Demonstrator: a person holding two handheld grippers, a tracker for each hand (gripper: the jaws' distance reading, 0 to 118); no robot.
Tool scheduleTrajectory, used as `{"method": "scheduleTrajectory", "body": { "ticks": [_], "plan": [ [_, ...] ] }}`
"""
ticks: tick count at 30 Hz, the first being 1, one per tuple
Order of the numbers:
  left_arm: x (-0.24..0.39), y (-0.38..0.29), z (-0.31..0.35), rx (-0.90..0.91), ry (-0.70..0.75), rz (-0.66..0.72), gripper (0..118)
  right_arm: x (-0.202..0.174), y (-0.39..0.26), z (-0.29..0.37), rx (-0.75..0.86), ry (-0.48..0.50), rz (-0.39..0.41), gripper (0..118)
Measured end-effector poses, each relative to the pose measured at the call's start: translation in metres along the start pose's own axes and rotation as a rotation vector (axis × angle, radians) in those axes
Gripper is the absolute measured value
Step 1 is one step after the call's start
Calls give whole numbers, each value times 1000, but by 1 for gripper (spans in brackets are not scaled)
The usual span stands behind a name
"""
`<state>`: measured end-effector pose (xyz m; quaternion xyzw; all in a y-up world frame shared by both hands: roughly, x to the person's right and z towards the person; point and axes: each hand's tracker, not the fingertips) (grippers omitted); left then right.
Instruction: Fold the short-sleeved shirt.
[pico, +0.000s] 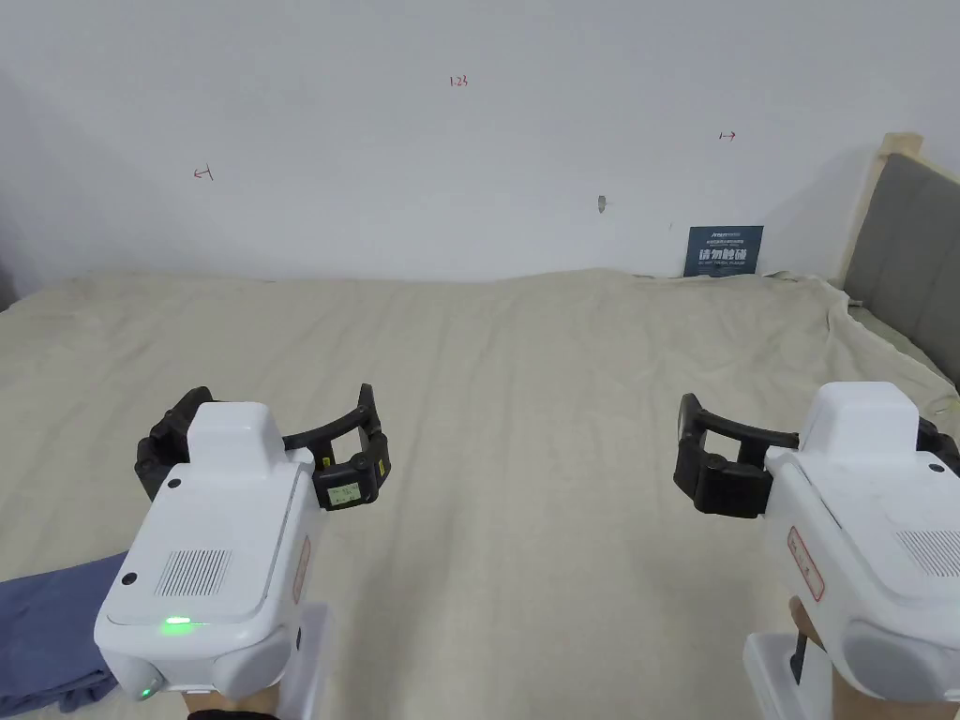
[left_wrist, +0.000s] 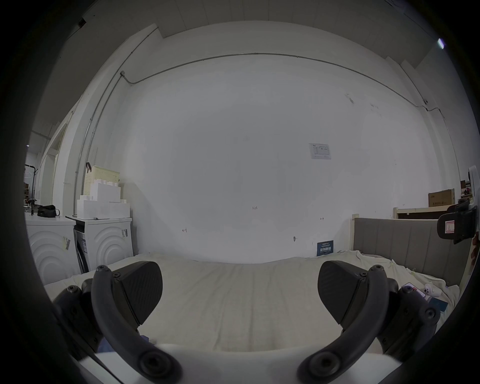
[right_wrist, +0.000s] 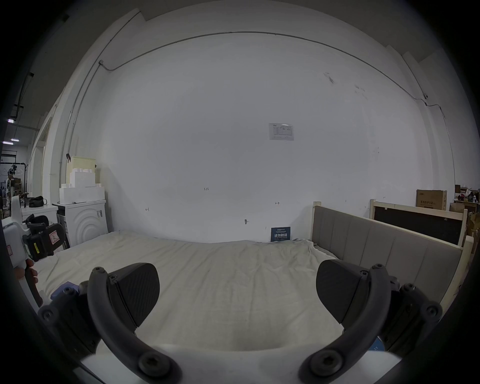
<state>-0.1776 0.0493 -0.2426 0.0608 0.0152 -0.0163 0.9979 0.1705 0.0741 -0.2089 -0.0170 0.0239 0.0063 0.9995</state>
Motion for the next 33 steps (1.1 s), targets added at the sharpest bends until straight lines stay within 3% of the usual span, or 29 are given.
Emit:
{"method": "scheduleTrajectory", "body": {
  "ticks": [33],
  "plan": [
    [3,-1,-3,8,6,-6,118,0,2,-2,14,-14,7,118]
  ]
}}
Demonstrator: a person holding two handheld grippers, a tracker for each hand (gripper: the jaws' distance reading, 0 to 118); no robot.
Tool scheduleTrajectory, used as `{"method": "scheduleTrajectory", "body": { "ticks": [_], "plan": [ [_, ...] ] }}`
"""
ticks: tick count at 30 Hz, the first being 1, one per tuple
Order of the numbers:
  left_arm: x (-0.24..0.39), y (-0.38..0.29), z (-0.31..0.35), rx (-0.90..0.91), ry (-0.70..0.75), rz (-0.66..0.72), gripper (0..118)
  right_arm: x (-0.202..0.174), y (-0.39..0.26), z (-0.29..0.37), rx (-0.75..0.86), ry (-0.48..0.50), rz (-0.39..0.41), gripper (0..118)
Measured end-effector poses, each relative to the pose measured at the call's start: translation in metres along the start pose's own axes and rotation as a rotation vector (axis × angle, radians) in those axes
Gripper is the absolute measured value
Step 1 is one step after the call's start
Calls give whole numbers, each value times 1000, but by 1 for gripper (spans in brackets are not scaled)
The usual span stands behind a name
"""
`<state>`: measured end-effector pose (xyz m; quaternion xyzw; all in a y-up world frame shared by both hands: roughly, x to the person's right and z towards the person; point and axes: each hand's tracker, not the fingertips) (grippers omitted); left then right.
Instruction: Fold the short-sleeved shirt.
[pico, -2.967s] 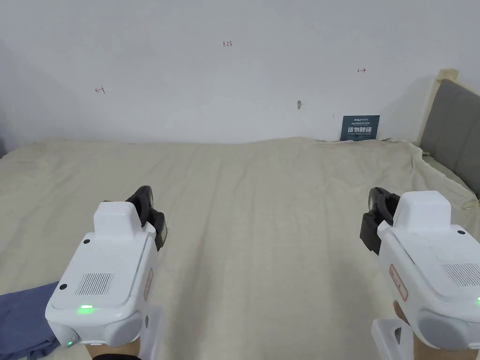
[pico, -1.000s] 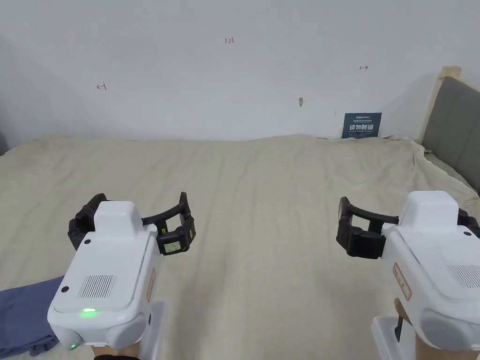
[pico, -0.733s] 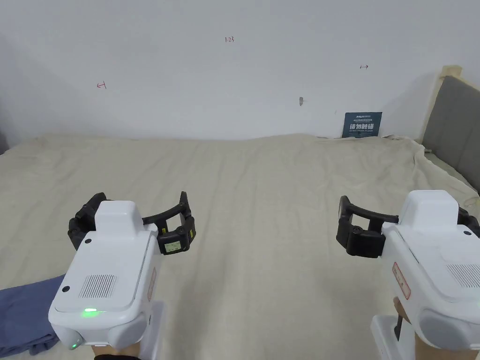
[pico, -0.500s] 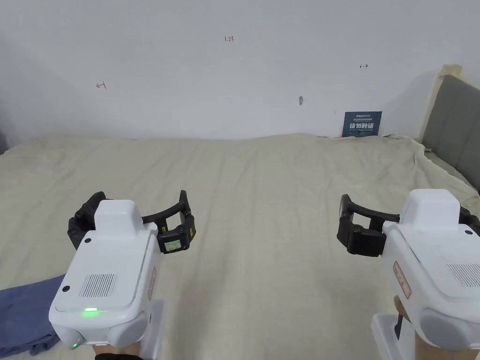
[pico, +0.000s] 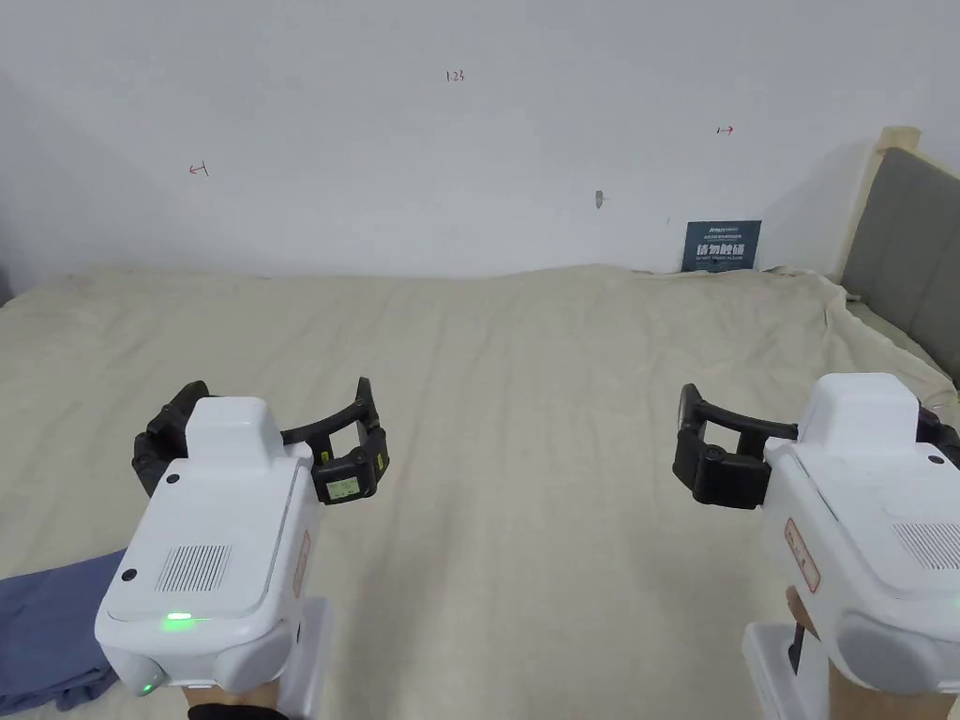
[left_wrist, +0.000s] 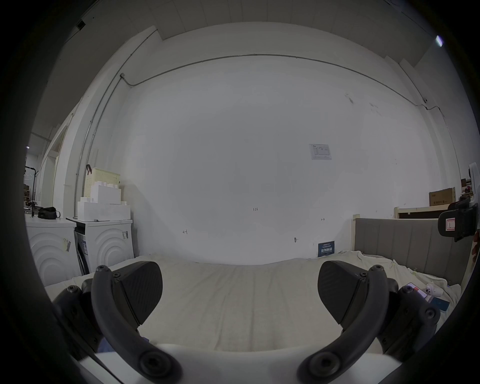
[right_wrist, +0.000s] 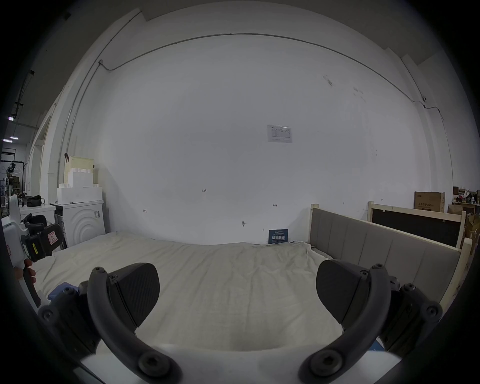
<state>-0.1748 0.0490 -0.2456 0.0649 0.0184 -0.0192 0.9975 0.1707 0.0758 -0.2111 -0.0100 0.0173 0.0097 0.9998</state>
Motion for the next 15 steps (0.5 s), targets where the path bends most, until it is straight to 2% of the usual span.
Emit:
{"method": "scheduleTrajectory", "body": {
  "ticks": [15],
  "plan": [
    [0,-1,0,3,3,-4,118,1,1,1,6,0,-1,118]
  ]
}}
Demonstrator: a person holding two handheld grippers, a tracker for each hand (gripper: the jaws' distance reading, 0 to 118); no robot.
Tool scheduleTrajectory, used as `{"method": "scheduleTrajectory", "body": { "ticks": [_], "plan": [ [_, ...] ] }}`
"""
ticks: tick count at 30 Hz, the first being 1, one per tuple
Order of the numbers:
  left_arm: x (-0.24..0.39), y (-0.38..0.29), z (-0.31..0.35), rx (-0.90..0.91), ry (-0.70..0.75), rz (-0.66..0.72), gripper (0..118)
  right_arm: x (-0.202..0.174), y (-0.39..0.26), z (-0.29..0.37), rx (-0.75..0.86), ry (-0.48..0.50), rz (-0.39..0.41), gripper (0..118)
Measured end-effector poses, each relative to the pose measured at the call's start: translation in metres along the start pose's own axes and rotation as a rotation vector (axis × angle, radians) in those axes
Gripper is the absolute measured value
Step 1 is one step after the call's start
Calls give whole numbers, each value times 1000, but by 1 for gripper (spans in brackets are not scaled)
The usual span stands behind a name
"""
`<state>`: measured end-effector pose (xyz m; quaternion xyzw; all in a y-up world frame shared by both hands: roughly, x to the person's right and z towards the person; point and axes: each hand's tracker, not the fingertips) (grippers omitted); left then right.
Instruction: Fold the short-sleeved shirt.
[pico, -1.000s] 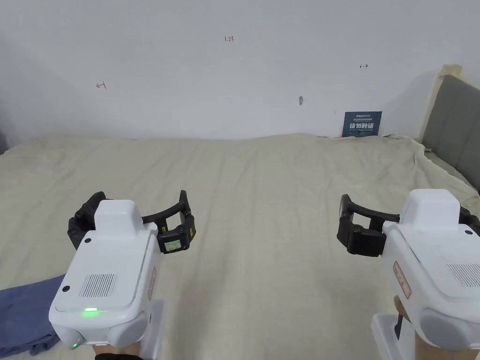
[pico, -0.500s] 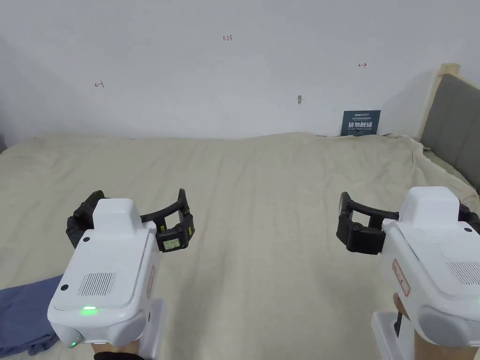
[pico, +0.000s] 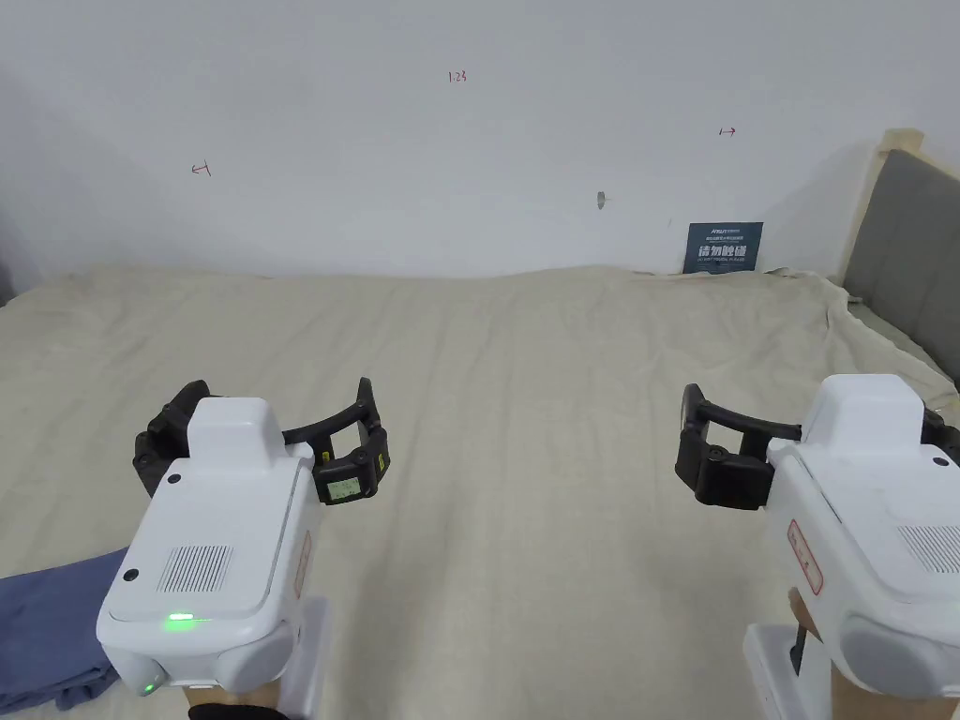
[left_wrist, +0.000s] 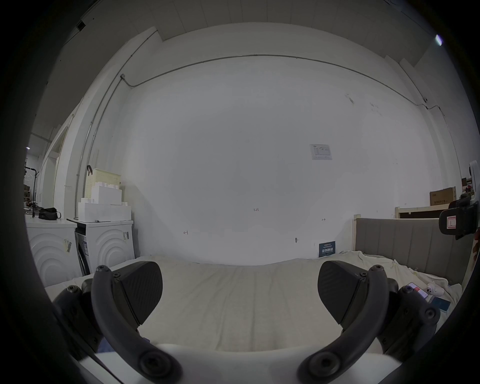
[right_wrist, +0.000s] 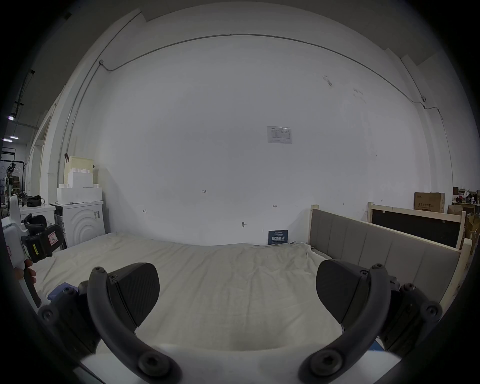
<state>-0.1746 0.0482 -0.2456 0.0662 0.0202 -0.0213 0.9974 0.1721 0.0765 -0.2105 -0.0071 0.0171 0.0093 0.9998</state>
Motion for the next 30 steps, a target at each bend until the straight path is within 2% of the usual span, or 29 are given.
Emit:
{"method": "scheduleTrajectory", "body": {
  "ticks": [30],
  "plan": [
    [1,0,3,-2,-3,-17,118,1,1,3,6,-9,10,118]
  ]
}}
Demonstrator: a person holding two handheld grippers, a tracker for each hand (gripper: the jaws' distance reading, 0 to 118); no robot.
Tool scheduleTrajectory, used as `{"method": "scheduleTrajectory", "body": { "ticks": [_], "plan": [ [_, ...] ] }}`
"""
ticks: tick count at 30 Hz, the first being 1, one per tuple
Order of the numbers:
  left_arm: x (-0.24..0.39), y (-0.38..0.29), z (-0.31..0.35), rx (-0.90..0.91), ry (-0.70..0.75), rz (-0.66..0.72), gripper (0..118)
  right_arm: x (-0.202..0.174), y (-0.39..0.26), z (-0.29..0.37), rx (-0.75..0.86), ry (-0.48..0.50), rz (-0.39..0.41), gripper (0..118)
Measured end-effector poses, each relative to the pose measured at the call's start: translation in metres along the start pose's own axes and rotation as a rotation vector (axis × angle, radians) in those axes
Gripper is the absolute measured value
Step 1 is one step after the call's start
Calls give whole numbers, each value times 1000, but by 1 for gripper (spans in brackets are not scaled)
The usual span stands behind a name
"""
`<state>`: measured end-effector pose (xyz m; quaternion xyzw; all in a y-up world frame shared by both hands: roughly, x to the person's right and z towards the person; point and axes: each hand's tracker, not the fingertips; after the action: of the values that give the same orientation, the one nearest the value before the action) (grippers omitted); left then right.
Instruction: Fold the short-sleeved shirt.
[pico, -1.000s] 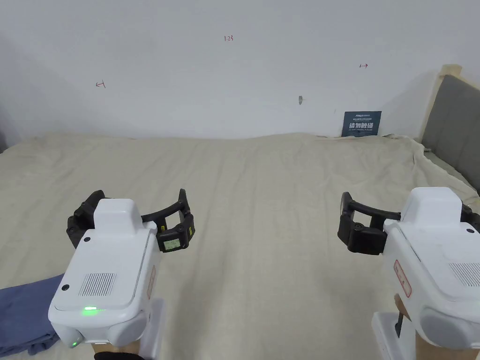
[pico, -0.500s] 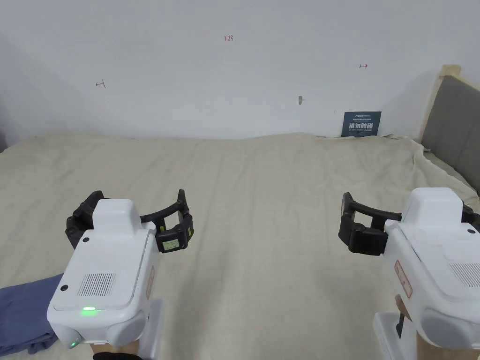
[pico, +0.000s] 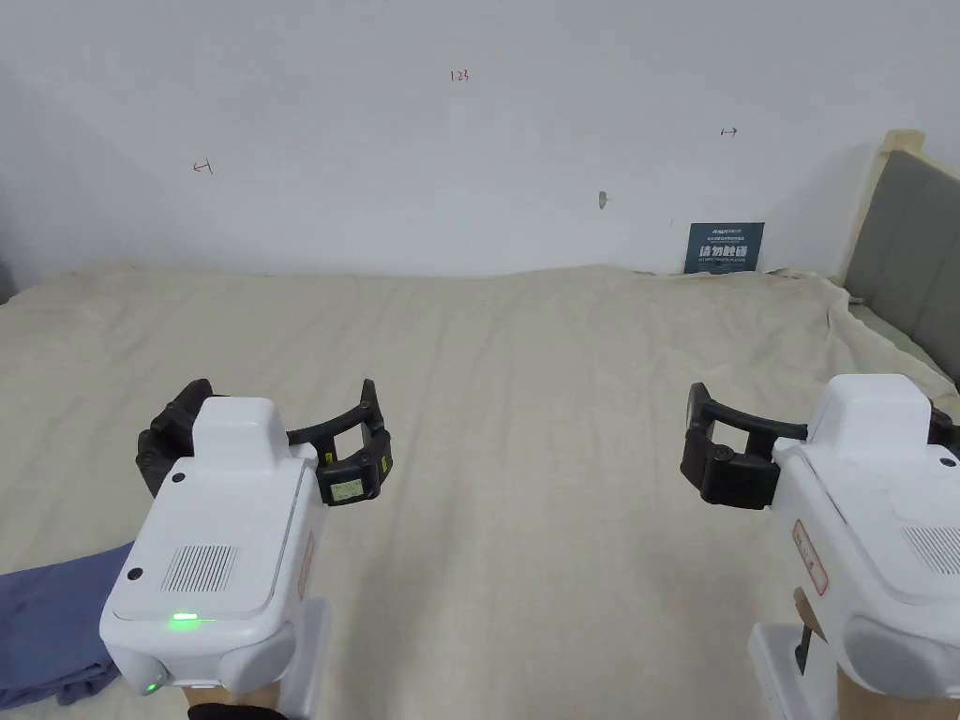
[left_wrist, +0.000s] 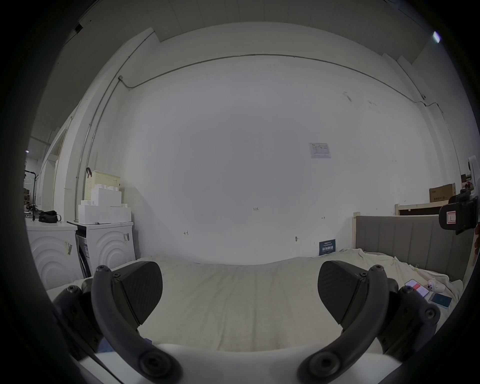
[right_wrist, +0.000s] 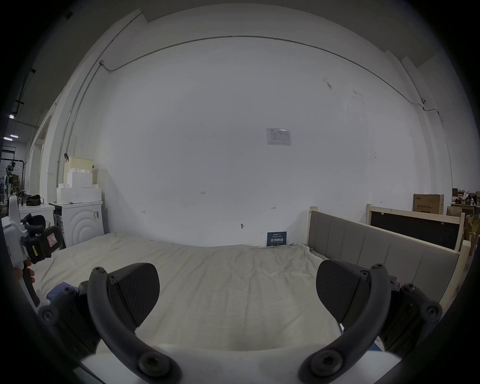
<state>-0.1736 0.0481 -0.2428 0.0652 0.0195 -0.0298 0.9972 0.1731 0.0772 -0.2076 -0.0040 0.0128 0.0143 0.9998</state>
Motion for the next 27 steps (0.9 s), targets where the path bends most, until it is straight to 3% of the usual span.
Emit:
{"method": "scheduleTrajectory", "body": {
  "ticks": [8,13,21,27],
  "plan": [
    [0,-1,1,-5,-3,8,118,-6,-2,1,20,-19,42,118],
    [-2,-1,1,-5,-5,12,118,-6,4,0,-37,-49,-81,118],
    [-5,0,2,-3,-6,15,118,-8,26,-16,-414,-205,-180,118],
    [-8,1,2,2,-6,17,118,-2,30,-21,-520,-152,-242,117]
  ]
}}
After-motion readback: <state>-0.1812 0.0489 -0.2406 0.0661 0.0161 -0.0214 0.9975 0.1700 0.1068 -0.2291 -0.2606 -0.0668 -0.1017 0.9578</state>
